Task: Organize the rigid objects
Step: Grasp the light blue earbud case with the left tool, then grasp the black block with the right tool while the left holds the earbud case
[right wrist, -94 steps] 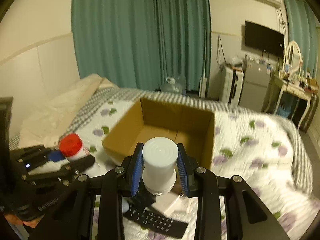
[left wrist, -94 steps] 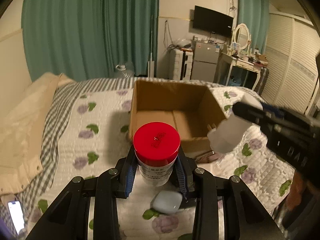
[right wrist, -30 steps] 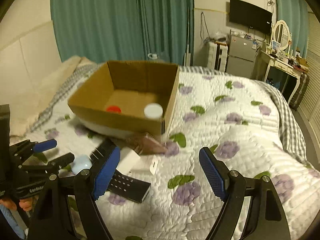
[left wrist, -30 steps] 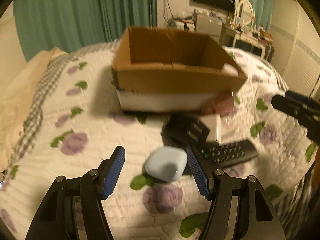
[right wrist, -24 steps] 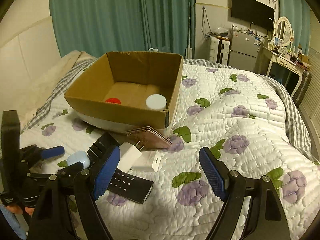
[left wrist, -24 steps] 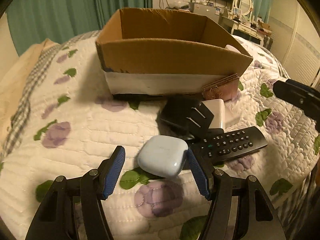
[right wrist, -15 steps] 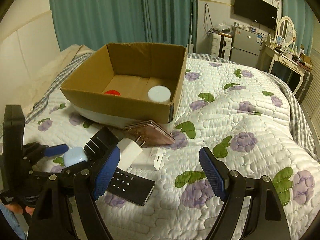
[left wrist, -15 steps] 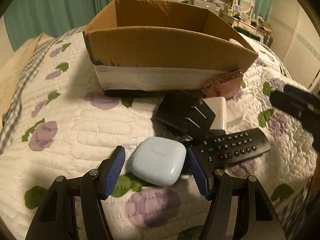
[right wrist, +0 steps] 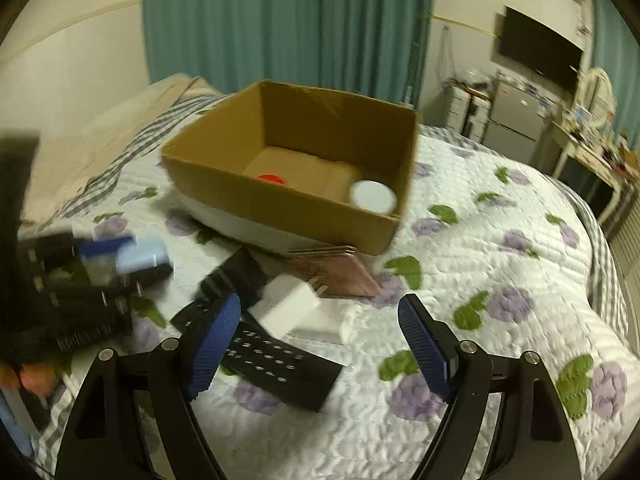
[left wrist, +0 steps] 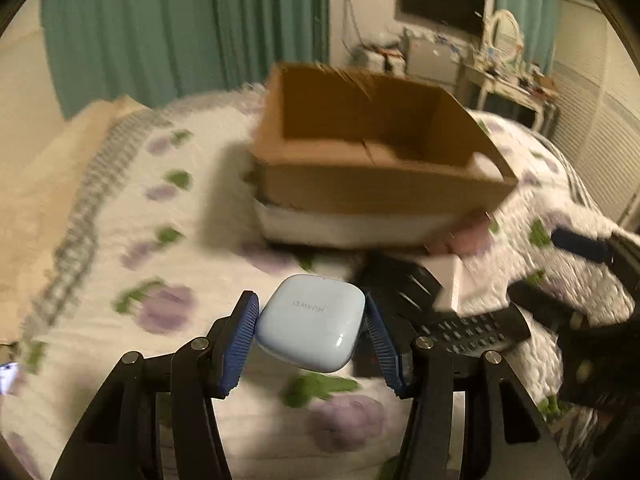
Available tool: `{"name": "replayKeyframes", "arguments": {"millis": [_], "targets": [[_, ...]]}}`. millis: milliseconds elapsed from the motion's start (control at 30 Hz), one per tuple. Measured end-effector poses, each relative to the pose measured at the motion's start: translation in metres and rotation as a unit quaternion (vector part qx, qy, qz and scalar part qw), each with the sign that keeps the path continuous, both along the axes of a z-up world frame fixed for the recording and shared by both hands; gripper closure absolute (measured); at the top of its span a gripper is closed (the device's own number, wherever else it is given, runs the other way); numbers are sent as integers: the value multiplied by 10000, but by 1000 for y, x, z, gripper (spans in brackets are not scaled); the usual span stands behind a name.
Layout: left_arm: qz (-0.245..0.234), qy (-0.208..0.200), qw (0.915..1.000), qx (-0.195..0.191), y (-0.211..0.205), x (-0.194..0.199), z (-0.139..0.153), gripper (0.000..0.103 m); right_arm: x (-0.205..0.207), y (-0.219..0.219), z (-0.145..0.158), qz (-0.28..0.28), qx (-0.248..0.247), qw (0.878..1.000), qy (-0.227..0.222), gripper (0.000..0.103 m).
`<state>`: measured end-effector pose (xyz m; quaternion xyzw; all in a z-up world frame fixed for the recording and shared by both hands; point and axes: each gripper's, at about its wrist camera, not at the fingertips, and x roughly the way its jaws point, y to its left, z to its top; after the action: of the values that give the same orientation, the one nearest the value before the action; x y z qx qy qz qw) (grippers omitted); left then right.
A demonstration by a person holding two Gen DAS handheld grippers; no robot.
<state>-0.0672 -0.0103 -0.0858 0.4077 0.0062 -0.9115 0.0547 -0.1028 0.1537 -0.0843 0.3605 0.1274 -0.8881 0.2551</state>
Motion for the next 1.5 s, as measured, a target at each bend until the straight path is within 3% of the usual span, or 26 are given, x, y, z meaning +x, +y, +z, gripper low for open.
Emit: {"name": "replayKeyframes", "arguments": {"millis": [233, 500, 567, 700, 800, 867, 1100, 1500], "targets": [[394, 12, 9992, -78, -26, -1, 4, 47, 1, -49, -16, 622, 518, 9967, -44, 22], [479, -84, 9988, -37, -34, -2, -5, 47, -15, -82, -43, 863, 864, 9923, -200, 23], [492, -99, 9987, -24, -36, -2, -6, 47, -20, -87, -48, 928, 893, 9912, -290, 35], [525, -119, 9985, 31, -39, -3, -7, 47, -25, -97, -58, 1005, 1045, 9889, -312, 42], [512, -140, 9986, 35, -39, -4, -8, 47, -30, -101, -64, 1040, 1109, 9879, -315, 57], [503, -143, 9986, 27, -39, -4, -8, 47, -31, -100, -64, 1043, 1098, 9882, -237, 57], [462, -85, 9989, -37, -35, 0, -5, 47, -18, -85, -44, 995, 855, 9913, -54, 61], [339, 157, 9991, 199, -19, 11, 33, 47, 6, -48, 33, 786, 174, 9961, 361, 64]]}}
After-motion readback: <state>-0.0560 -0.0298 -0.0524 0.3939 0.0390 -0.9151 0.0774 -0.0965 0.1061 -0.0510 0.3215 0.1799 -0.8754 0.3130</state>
